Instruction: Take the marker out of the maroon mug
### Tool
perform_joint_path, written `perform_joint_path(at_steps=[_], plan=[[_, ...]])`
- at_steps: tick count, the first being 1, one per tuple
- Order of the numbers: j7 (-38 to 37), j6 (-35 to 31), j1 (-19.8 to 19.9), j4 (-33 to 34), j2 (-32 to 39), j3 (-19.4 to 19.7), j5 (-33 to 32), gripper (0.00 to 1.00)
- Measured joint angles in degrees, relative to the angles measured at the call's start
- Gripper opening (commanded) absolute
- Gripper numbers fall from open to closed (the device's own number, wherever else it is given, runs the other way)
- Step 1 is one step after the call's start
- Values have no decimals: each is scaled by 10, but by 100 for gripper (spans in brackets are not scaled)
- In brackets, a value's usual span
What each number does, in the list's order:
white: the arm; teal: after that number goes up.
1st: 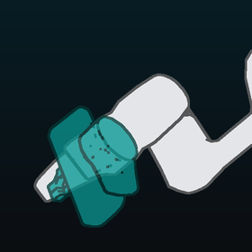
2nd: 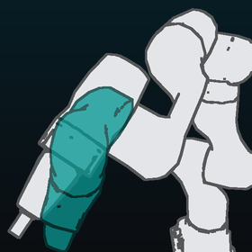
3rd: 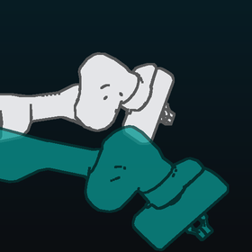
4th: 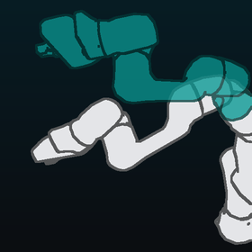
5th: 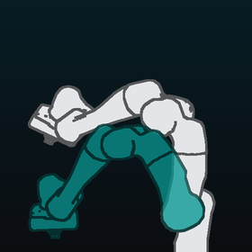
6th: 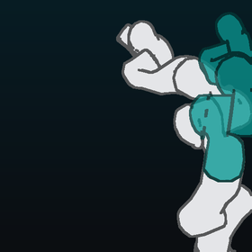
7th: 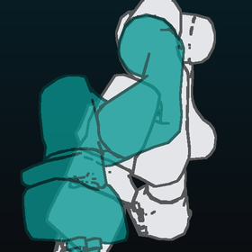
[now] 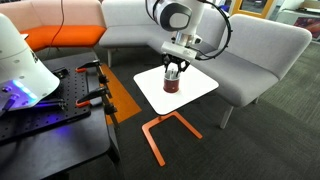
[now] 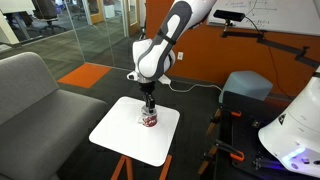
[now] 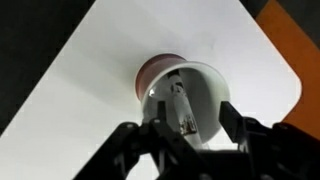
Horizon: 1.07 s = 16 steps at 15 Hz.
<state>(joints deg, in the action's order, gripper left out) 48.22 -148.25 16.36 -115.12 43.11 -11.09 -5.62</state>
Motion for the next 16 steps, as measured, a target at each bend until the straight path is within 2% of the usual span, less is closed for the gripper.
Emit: perform_joint_path(at_steps=[4, 7, 8, 9, 12, 13, 14, 16], plan=[[14, 0, 6, 21, 30, -6, 1, 56], [22, 2, 6, 40, 51, -9, 1, 49], [23, 3, 6, 47, 57, -10, 1, 41], [23, 3, 6, 53, 63, -11, 1, 27], [23, 4, 7, 63, 68, -12, 1, 4], [23, 4, 7, 65, 69, -12, 1, 0], [23, 4, 8, 66, 69, -12, 1, 5], [23, 4, 9, 65, 69, -13, 1, 5]])
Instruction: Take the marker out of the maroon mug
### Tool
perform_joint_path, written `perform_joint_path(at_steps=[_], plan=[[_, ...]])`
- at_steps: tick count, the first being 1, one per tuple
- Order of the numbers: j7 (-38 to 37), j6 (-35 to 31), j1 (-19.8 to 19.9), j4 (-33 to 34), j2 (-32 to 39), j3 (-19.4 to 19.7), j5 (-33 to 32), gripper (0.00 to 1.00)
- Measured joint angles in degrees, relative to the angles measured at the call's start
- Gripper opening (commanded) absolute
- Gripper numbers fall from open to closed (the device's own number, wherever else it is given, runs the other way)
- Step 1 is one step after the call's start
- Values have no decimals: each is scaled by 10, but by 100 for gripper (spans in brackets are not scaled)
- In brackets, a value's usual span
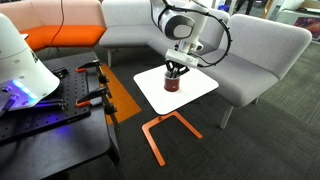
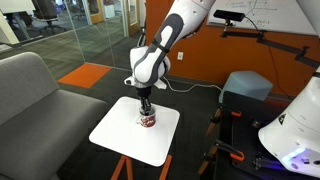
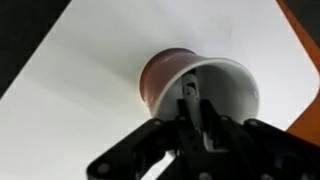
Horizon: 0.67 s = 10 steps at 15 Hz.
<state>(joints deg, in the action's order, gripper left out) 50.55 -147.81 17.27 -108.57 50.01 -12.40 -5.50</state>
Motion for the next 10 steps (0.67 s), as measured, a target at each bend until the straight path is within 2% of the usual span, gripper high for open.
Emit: perform_joint_path(at_steps=[5, 10], plan=[[-8, 13, -10, -20, -35, -3, -1, 5], [-74, 75, -69, -52, -114, 14, -13, 5]])
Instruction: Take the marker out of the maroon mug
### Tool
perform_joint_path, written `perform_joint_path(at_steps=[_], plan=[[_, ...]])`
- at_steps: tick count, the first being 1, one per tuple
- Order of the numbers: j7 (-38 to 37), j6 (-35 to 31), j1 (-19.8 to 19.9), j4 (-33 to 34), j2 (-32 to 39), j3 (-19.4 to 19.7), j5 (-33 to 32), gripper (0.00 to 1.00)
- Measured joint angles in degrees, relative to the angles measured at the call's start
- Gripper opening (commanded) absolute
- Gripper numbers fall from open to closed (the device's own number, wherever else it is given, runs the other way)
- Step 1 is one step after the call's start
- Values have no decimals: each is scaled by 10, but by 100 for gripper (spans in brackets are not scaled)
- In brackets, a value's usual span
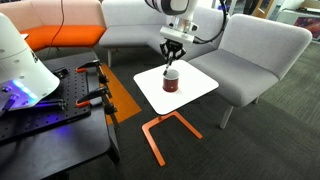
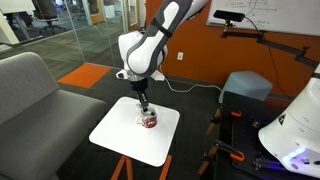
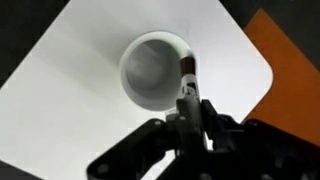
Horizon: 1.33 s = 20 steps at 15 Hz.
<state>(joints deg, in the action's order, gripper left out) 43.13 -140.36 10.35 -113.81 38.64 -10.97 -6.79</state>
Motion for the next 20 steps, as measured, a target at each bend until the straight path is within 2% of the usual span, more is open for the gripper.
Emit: perform_joint_path(at_steps=[4, 8, 13, 17, 20], plan=[[-76, 39, -59, 3, -38, 26, -36, 5], [-84, 52, -81, 57, -9, 23, -39, 5], [-82, 103, -79, 214, 118, 5, 11, 5], [-77, 188, -82, 358, 229, -19, 45, 5], [-97, 249, -90, 456, 296, -20, 68, 5]])
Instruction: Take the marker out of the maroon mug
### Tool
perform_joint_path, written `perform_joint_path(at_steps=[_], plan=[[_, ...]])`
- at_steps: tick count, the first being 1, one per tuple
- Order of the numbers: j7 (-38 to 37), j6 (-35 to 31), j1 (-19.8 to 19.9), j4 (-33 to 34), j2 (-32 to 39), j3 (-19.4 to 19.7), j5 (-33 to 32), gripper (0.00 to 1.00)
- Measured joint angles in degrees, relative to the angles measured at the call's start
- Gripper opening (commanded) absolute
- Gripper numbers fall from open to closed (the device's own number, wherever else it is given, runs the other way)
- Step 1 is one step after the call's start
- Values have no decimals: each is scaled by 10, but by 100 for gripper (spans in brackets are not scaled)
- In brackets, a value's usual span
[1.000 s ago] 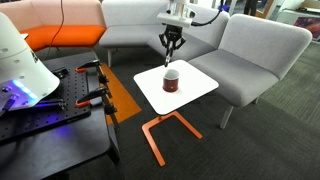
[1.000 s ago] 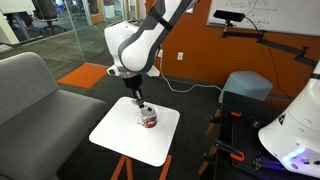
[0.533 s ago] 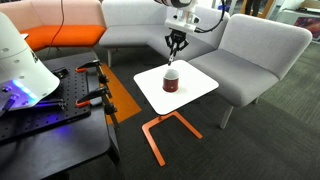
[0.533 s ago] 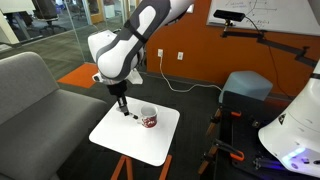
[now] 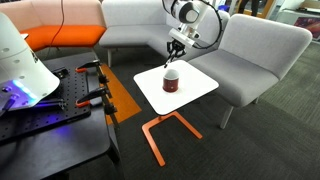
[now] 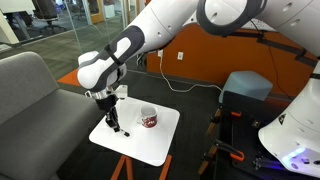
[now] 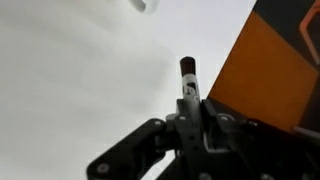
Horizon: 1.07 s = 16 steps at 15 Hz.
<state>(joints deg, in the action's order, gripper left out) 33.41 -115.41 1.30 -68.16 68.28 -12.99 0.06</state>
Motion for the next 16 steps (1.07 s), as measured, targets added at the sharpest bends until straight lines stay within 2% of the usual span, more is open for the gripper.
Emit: perform_joint_path(at_steps=[4, 7, 8, 10, 16], plan=[[-39, 57, 0, 123, 76, 4, 18, 5], [-61, 73, -1, 203, 131, 6, 19, 5], [-70, 83, -2, 232, 150, 6, 24, 45], [-84, 89, -4, 251, 160, 10, 25, 53], [-105, 89, -14, 259, 163, 38, 25, 97]])
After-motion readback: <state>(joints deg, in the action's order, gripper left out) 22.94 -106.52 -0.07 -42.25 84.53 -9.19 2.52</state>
